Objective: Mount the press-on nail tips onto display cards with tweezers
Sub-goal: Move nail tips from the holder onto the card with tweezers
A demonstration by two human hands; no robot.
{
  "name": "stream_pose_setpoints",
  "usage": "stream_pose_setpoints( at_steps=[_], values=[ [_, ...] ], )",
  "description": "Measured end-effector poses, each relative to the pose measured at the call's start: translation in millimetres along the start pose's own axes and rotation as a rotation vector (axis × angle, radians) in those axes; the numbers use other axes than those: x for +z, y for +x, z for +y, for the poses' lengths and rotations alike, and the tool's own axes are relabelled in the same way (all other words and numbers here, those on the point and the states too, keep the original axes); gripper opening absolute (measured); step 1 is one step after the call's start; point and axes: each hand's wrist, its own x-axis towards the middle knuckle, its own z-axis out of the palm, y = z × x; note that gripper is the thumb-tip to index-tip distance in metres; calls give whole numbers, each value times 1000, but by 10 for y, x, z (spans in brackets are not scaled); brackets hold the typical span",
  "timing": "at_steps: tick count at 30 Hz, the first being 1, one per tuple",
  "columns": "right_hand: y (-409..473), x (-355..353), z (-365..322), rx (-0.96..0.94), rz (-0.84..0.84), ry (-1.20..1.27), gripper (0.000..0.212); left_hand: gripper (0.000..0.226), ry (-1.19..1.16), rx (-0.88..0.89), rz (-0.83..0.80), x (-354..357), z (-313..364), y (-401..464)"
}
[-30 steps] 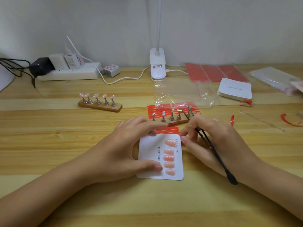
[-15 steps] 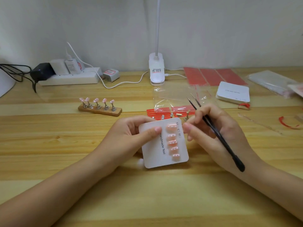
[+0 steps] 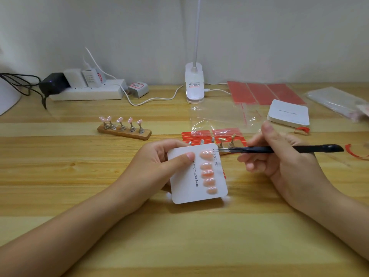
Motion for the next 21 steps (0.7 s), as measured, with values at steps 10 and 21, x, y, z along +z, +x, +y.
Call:
stream_pose_setpoints(
  at_steps=[10,21],
  values=[
    [13,-12,31,-16,-19,-27,28,23,-10,10,19,12,15,-7],
    [-3,-1,28,-15,-67,-70,26,6,6,8,6,11,11,-9]
  ],
)
